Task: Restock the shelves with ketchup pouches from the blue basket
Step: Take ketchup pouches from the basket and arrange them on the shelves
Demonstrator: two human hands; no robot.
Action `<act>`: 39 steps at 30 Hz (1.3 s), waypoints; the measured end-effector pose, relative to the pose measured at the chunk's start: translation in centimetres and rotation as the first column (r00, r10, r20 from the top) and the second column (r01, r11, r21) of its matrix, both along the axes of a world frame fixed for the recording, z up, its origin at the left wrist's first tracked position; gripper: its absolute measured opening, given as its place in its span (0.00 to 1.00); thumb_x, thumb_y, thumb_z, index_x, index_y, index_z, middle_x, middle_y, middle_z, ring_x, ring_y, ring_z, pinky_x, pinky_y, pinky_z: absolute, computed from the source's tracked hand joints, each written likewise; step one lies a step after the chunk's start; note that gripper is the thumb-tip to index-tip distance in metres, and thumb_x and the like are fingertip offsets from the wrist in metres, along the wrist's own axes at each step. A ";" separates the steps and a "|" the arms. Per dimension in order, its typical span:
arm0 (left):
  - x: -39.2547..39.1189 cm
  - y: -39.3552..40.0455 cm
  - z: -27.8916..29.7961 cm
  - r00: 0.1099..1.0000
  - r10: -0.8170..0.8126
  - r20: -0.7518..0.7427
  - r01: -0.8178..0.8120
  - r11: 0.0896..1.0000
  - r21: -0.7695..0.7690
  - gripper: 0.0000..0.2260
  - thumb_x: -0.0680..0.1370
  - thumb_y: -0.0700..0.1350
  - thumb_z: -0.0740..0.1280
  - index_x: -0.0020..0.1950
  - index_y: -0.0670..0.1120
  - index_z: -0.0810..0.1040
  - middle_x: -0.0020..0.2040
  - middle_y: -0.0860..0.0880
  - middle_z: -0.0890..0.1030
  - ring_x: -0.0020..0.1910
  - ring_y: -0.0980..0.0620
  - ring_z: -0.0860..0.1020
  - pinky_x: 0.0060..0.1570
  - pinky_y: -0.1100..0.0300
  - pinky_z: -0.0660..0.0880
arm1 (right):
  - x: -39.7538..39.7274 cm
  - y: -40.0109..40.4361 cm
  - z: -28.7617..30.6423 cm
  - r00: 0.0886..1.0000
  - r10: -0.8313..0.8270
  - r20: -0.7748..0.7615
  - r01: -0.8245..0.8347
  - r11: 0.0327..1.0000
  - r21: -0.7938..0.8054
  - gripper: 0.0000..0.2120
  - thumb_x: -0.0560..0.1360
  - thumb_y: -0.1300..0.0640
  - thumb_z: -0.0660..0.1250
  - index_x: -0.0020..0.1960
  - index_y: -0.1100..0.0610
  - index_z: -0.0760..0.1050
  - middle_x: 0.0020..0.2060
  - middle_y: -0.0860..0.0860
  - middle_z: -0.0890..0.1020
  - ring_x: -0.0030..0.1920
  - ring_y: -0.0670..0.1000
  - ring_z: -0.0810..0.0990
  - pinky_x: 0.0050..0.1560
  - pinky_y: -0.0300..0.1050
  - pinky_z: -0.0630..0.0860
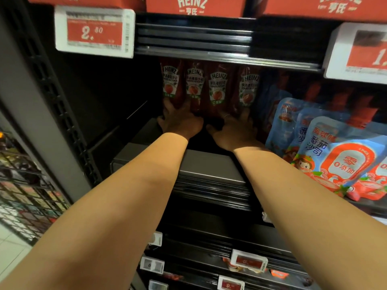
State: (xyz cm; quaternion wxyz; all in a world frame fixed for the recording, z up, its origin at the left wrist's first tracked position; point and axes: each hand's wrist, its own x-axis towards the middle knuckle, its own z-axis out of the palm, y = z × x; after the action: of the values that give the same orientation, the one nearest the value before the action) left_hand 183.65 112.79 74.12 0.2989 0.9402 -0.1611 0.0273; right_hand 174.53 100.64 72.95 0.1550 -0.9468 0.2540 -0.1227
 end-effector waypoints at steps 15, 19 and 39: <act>-0.9 3.7 0.7 1.000 0.018 0.011 -0.012 0.901 -0.433 0.09 0.76 0.40 0.69 0.55 0.44 0.83 0.58 0.44 0.84 0.60 0.43 0.79 0.55 0.64 0.70 | -0.9 0.1 0.5 0.937 -0.029 0.349 -0.026 0.988 0.151 0.23 0.76 0.55 0.69 0.70 0.59 0.73 0.69 0.61 0.73 0.68 0.62 0.72 0.68 0.51 0.71; -1.2 7.0 1.0 1.000 -0.017 0.023 0.024 0.945 -0.326 0.08 0.75 0.41 0.71 0.54 0.46 0.83 0.58 0.46 0.84 0.61 0.44 0.79 0.57 0.64 0.70 | -2.1 0.9 1.0 0.910 -0.088 0.406 0.012 0.983 0.185 0.16 0.76 0.57 0.68 0.62 0.61 0.78 0.62 0.61 0.79 0.64 0.61 0.76 0.61 0.45 0.72; -13.0 22.8 -5.0 0.961 -0.180 0.210 0.272 0.758 -0.593 0.13 0.76 0.39 0.70 0.48 0.59 0.81 0.49 0.60 0.84 0.53 0.60 0.82 0.55 0.69 0.76 | -20.2 8.1 -0.3 0.818 0.189 0.543 -0.331 0.927 0.177 0.08 0.76 0.60 0.68 0.49 0.47 0.78 0.44 0.42 0.83 0.46 0.42 0.82 0.47 0.33 0.76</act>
State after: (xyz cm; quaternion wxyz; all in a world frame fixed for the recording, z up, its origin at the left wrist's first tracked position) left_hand 170.62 135.61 69.14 0.5783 0.7600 -0.2761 0.1082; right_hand 154.33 108.76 72.63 0.3569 -0.8755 0.0844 -0.3147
